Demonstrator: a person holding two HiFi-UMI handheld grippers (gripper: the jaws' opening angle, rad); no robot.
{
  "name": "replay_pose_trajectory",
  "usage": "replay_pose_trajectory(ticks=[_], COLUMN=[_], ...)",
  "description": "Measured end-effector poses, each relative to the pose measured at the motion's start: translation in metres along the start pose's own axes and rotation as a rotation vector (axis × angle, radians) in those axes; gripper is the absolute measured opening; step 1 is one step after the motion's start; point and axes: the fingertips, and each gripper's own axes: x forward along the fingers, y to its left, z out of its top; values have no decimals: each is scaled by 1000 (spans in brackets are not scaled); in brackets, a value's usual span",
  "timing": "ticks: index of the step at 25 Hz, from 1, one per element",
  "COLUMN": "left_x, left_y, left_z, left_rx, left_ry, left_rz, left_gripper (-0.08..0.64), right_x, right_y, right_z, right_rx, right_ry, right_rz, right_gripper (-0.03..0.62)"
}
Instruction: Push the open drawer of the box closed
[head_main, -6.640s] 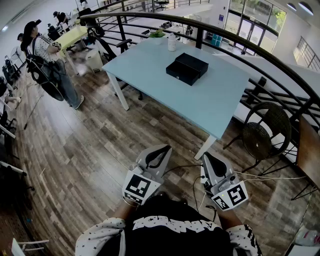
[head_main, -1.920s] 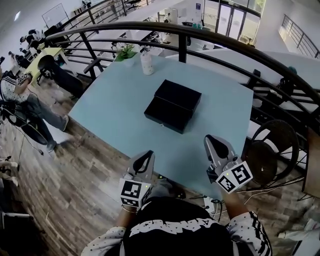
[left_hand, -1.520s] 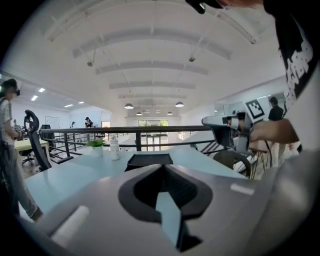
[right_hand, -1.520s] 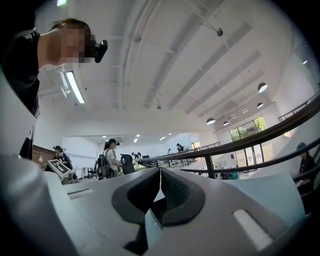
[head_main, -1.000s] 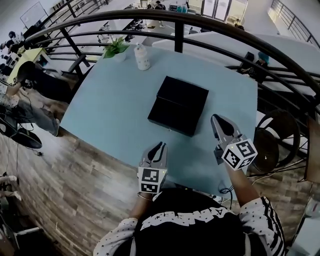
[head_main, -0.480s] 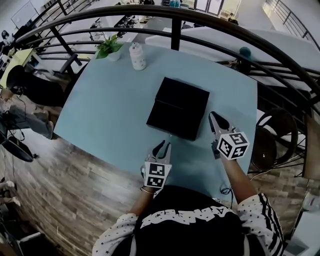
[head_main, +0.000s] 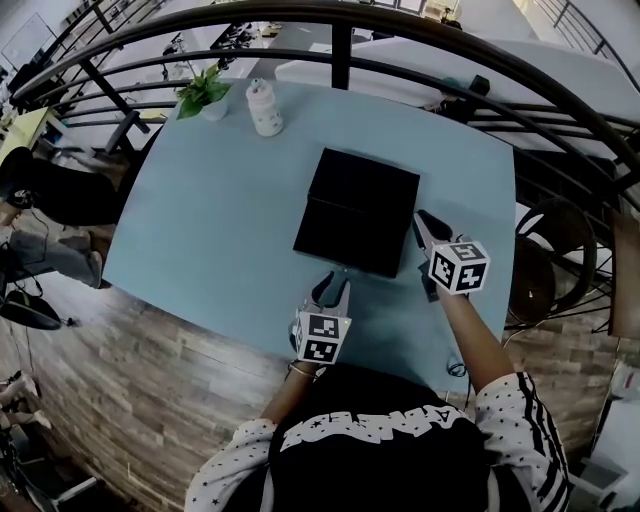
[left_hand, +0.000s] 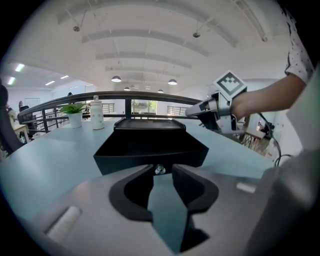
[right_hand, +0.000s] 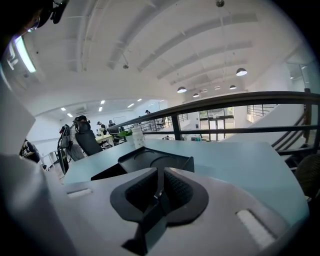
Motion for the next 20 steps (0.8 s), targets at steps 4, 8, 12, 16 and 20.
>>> replay_pose_trajectory(ticks=[4,8,12,16,20], left_x=[5,11,16,23,27], left_y=[1,2,5,7,-1], left_z=[-3,-6,-7,-5,-5], left_rx=[0,3,2,-1,1], left_ry=[11,17,24,27,32], left_rz=[-25,-37,-31,-34,-41], left_gripper=[0,0,0,0,0], right_x=[11,18,27,38,44], right_y=[-6,-9,-10,-14,-19], right_z=[-8,-13,-17,-20,-20], right_rx=[30,46,42,38,17], right_ry=[23,41,60,84,115], right_rz=[-34,-59,-69,-90,-106], right_gripper=[51,64,64,70,93])
